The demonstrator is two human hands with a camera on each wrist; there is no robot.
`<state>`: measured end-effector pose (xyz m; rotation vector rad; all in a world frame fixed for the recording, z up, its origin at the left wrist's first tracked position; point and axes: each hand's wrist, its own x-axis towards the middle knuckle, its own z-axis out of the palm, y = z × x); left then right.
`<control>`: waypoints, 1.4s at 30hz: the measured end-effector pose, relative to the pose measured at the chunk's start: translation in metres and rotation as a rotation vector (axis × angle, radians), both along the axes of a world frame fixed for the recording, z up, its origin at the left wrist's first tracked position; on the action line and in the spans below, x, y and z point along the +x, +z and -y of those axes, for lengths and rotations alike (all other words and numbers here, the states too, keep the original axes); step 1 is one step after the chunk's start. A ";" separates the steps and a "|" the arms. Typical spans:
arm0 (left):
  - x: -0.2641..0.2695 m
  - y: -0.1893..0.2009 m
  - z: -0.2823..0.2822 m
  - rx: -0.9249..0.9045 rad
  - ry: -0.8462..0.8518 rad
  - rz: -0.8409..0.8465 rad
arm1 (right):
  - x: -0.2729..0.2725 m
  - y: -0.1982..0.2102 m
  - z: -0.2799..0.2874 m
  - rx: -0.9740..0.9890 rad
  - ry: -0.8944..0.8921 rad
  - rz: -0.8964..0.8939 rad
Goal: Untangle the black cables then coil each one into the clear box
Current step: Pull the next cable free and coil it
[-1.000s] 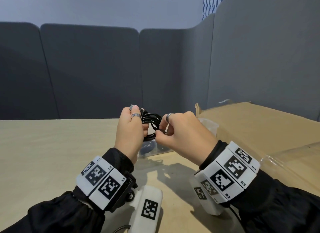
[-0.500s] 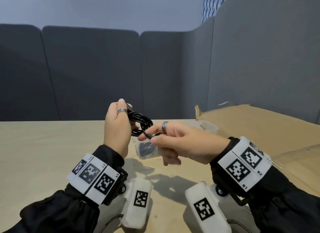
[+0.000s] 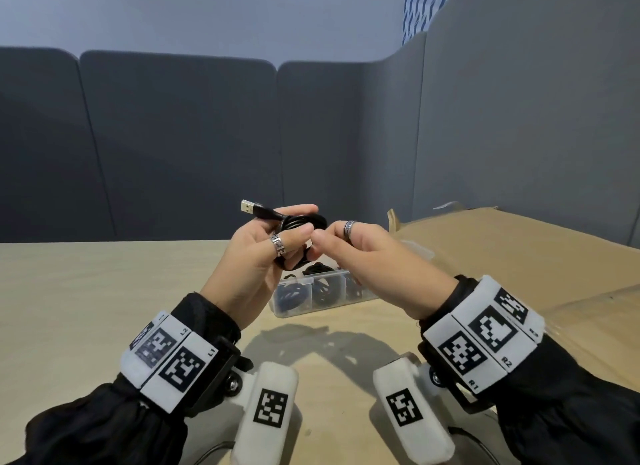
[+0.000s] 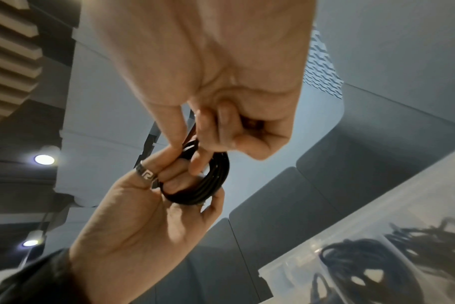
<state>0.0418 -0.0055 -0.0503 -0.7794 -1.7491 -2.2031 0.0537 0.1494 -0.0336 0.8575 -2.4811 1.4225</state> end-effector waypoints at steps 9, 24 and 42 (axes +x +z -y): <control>-0.001 -0.003 0.003 -0.194 0.095 -0.075 | -0.005 -0.004 0.000 0.047 0.016 -0.048; -0.005 0.000 0.004 -0.153 0.396 0.058 | 0.005 -0.002 0.010 0.169 0.014 -0.080; 0.011 0.002 -0.004 -0.134 -0.261 0.113 | -0.007 0.005 -0.008 -0.301 -0.032 -0.249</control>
